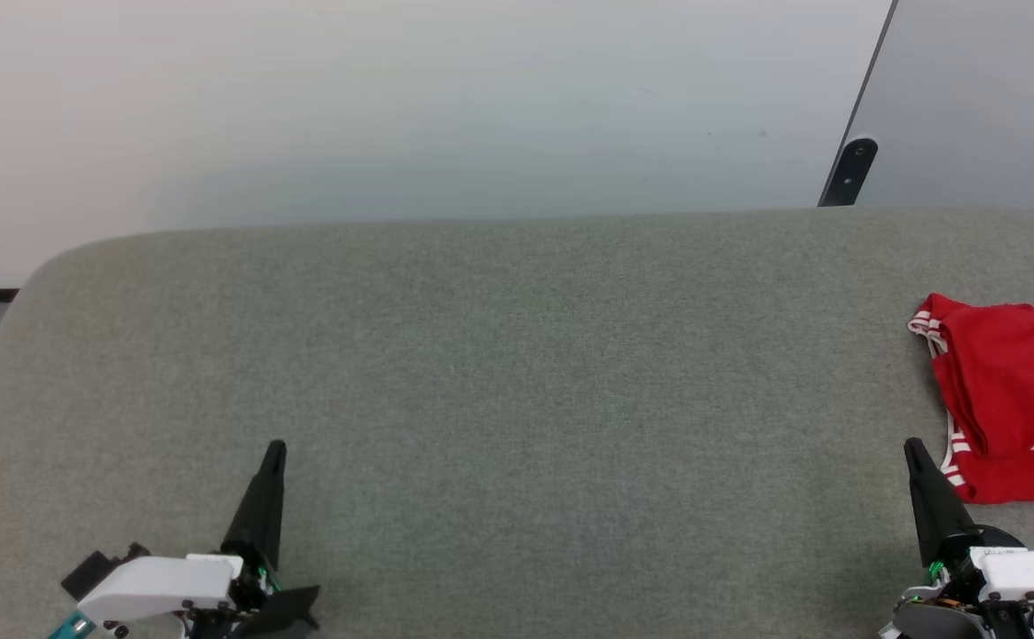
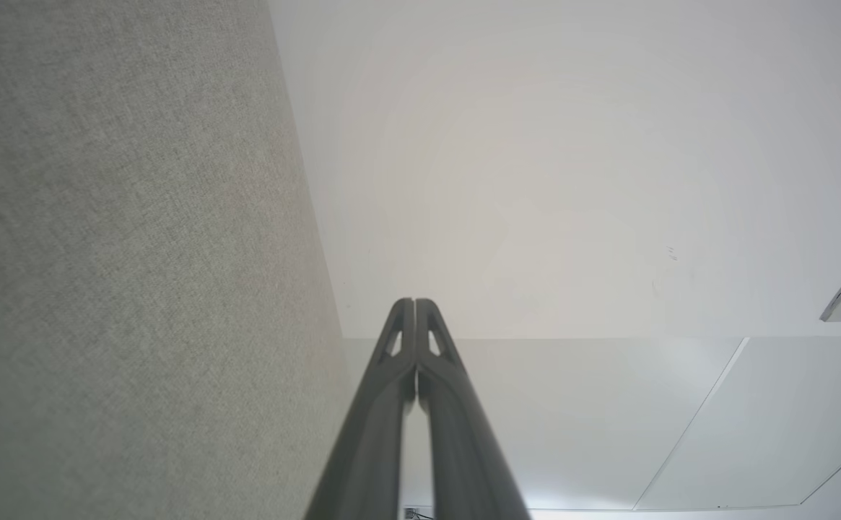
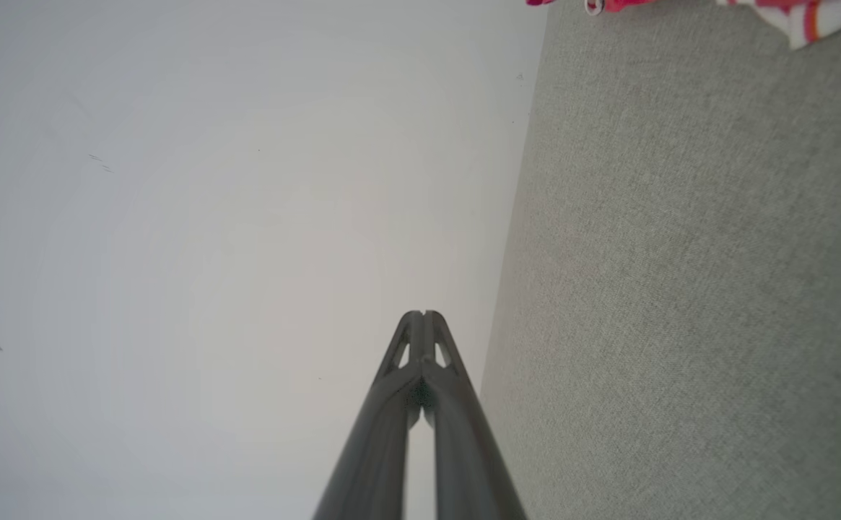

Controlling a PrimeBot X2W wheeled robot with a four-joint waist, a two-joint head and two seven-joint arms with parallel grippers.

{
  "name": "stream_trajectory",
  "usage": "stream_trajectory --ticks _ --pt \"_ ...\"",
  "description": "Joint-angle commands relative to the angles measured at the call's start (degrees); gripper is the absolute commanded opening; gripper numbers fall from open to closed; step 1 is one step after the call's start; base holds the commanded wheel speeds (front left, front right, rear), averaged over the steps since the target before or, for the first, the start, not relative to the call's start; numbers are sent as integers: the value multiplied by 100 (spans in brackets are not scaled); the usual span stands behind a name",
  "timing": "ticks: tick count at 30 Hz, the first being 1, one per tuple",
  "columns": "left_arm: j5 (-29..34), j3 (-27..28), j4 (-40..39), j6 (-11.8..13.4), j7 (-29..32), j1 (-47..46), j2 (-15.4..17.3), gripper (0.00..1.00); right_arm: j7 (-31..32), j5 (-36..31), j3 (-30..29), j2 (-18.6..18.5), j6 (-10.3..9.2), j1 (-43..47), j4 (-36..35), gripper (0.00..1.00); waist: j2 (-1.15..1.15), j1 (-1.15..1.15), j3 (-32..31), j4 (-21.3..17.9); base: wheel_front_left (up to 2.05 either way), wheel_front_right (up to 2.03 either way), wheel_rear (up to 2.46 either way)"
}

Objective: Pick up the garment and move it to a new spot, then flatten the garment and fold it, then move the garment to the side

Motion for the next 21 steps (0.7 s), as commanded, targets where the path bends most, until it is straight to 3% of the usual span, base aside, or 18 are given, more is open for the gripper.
stream_trajectory --ticks 1,21 --pt "-10 17 5 -38 12 -60 -8 0 -11 23 -2 13 -8 -69 5 0 0 0 0 0 0 0 0" --pt "-8 18 4 -38 13 -60 -9 0 -11 24 -2 13 -8 -69 5 0 0 0 0 0 0 0 0"
